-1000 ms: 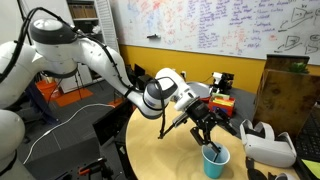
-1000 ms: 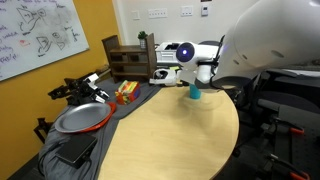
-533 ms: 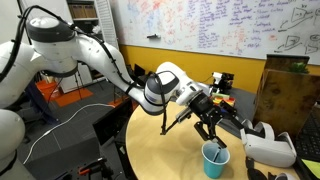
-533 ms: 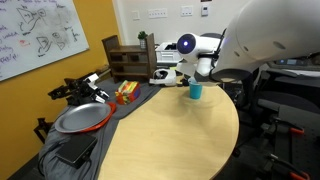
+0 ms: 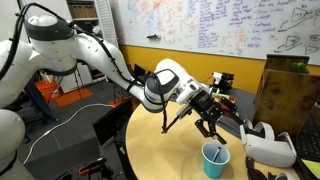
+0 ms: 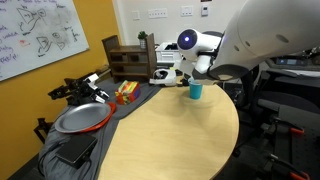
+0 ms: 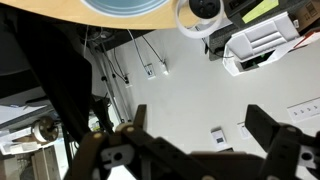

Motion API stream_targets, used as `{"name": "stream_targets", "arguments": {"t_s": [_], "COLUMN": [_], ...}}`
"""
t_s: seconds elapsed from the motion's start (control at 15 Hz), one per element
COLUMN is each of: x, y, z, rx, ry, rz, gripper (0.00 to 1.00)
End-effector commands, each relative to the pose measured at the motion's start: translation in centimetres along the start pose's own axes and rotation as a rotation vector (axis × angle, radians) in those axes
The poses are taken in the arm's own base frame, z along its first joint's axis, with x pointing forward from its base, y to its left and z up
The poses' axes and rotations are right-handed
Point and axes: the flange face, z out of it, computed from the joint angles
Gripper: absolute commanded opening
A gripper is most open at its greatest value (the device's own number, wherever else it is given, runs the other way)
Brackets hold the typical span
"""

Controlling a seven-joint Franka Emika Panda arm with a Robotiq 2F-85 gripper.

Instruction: Take the marker from the table and place it in the blue cup

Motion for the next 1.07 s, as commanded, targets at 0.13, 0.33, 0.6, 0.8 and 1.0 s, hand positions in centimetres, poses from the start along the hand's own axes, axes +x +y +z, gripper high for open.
{"name": "stream_targets", "arguments": {"t_s": [0.13, 0.33, 0.6, 0.8, 1.0], "x": [0.8, 0.5, -0.2, -0.9, -1.6], "y": [-0.7, -1.3, -1.9, -2.4, -2.8], "z": [-1.3, -2.2, -3.5, -4.4, -5.6], "rx": [0.068, 0.128, 0.218, 0.283, 0.346], "ry": [-0.124, -0.197, -0.292, -0.379, -0.477], "rz": [0.082, 0.123, 0.168, 0.18, 0.171], "gripper": [1.0, 1.0, 1.0, 1.0, 1.0]}}
